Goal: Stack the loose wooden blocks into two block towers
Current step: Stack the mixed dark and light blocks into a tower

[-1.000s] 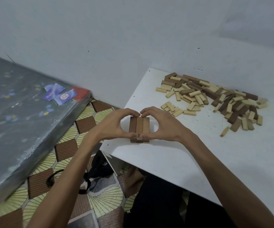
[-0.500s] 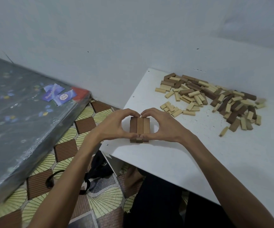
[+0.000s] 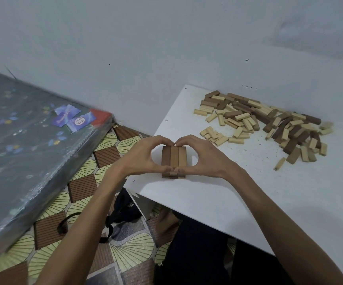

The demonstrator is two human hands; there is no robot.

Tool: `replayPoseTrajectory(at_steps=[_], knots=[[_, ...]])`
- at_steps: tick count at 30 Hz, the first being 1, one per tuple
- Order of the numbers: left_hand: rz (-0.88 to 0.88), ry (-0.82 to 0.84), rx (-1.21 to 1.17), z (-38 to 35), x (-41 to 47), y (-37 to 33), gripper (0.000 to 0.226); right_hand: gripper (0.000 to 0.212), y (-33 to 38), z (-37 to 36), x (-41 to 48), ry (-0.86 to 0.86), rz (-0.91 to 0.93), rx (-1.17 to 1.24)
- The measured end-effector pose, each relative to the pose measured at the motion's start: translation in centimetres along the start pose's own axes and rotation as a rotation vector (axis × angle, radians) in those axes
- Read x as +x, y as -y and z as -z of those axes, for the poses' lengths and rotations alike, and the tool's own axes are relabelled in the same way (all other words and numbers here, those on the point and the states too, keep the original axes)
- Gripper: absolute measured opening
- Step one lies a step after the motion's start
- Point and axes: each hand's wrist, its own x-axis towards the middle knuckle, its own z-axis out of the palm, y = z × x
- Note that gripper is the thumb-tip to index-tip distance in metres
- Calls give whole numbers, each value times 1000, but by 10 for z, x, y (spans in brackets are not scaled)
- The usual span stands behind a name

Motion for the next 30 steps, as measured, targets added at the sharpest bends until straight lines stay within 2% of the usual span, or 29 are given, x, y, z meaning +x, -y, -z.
replayPoseTrajectory(at_steps=[23, 30], knots=[[30, 15, -26, -2, -3, 2, 74, 71, -3, -4, -1, 18, -35, -5], [45, 14, -27, -1, -9, 5, 95, 103, -3, 0, -7, 80, -72, -13]])
